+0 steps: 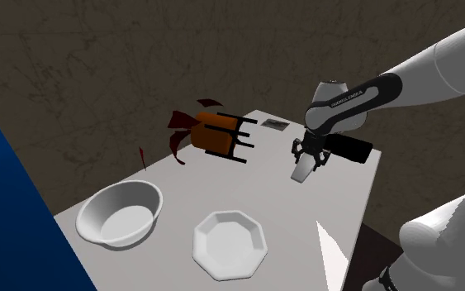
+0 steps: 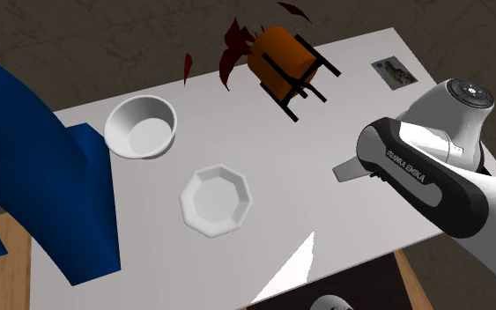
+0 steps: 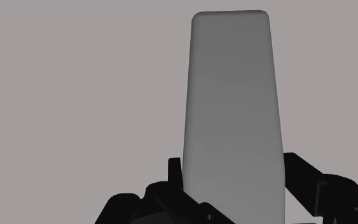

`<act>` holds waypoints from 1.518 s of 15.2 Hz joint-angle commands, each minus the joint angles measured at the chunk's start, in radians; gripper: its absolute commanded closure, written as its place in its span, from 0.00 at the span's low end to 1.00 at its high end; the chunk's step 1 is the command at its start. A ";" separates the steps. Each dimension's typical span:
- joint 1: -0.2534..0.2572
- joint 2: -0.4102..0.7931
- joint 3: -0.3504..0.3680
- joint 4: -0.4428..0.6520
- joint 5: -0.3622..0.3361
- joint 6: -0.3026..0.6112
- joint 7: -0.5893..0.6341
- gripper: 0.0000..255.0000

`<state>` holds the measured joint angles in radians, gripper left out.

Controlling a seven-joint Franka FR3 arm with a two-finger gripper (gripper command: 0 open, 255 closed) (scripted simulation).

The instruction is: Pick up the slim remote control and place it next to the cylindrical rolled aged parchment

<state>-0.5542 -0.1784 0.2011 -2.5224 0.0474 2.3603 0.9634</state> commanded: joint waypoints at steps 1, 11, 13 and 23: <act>0.001 0.001 0.001 -0.004 0.000 0.003 0.000 1.00; 0.001 0.001 0.000 -0.004 0.000 0.003 0.000 0.00; 0.002 -0.047 -0.004 0.025 0.008 -0.073 -0.007 0.00; 0.004 -0.084 -0.008 0.055 0.013 -0.140 -0.011 0.00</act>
